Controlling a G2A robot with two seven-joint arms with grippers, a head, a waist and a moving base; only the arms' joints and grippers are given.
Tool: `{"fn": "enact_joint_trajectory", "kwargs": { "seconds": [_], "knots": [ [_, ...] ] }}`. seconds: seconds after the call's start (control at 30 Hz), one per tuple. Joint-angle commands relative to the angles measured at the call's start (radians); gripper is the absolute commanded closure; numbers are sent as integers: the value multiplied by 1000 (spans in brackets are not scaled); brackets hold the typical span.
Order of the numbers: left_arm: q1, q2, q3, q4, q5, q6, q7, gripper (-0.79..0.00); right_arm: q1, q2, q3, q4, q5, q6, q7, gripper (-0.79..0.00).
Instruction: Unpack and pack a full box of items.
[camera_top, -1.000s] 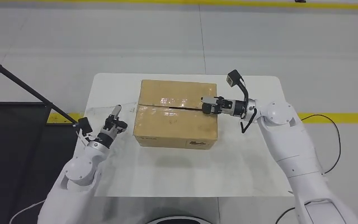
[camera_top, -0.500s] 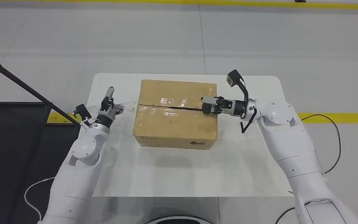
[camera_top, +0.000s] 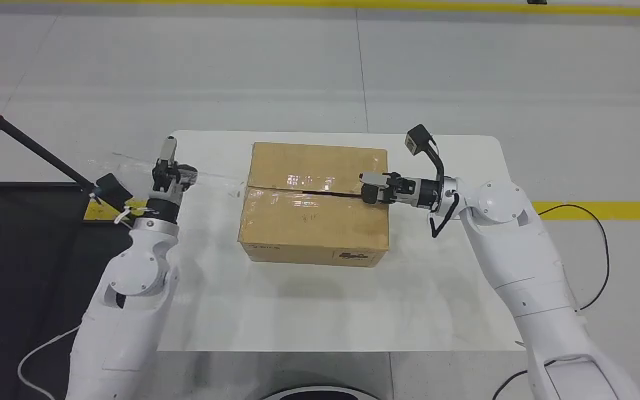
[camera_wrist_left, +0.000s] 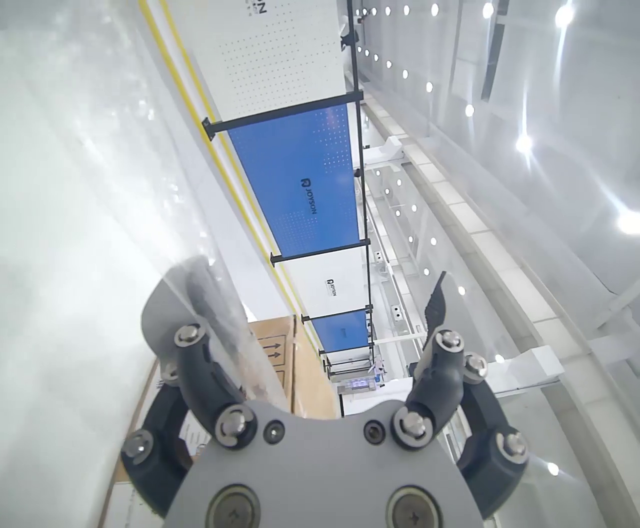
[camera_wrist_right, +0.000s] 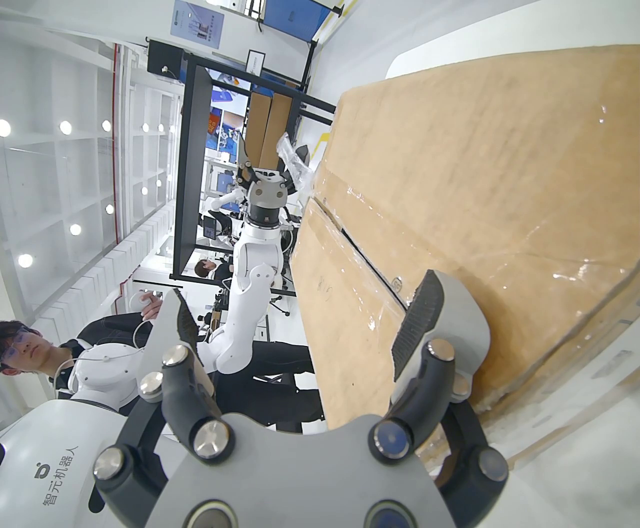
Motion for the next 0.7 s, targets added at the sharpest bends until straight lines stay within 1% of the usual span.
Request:
{"fn": "enact_joint_trajectory", "kwargs": {
  "seconds": [0.0, 0.17, 0.27, 0.5, 0.67],
  "knots": [
    [10, -1, -2, -30, 0, -2, -6, -785, 0, 0, 0, 0, 0, 0, 0, -785],
    [33, -6, -10, -82, -61, -9, -29, -785, -3, 0, 0, -2, -1, 1, -6, -785],
    [47, -8, -15, -103, -105, -9, -45, -785, -28, 3, 6, -39, -10, 3, -36, -785],
    [64, -15, -32, -117, -238, -8, -92, -785, -49, 11, 22, -71, -10, 5, -46, -785],
    [75, -17, -44, -127, -256, -30, -114, -785, -50, 12, 23, -77, -7, 3, -49, -785]
  ]
}}
